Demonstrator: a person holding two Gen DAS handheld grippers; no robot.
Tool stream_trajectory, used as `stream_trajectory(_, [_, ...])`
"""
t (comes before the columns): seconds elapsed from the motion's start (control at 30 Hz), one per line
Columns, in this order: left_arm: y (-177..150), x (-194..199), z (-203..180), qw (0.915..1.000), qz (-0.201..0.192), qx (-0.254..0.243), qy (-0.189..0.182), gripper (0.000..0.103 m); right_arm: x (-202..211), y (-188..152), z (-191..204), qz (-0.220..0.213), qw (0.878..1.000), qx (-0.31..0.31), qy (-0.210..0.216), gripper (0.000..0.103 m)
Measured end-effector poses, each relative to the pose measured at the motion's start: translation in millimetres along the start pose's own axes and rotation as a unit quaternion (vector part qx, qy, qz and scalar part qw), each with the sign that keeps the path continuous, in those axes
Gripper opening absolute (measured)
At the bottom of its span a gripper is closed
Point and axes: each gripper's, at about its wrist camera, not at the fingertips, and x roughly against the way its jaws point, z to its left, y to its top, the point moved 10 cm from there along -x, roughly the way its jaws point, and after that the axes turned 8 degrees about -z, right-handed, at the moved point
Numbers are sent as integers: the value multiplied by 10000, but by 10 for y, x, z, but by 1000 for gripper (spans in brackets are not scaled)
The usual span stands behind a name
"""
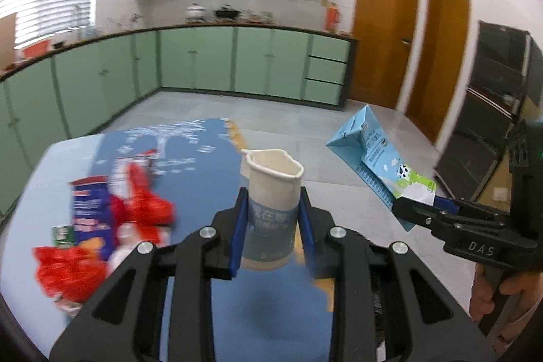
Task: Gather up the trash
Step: 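Carry cup and carton over the bin and open both grippers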
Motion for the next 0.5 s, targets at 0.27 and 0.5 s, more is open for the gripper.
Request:
stream_trajectory(0.27, [-212, -396, -717, 9949, 460, -190, -881, 27, 216, -303, -795, 166, 9947, -463, -906, 50])
stream_trajectory(0.5, [-534, -740, -1119, 9846, 1025, -249, -1397, 27, 202, -825, -1278, 596, 9844, -914, -1379, 50])
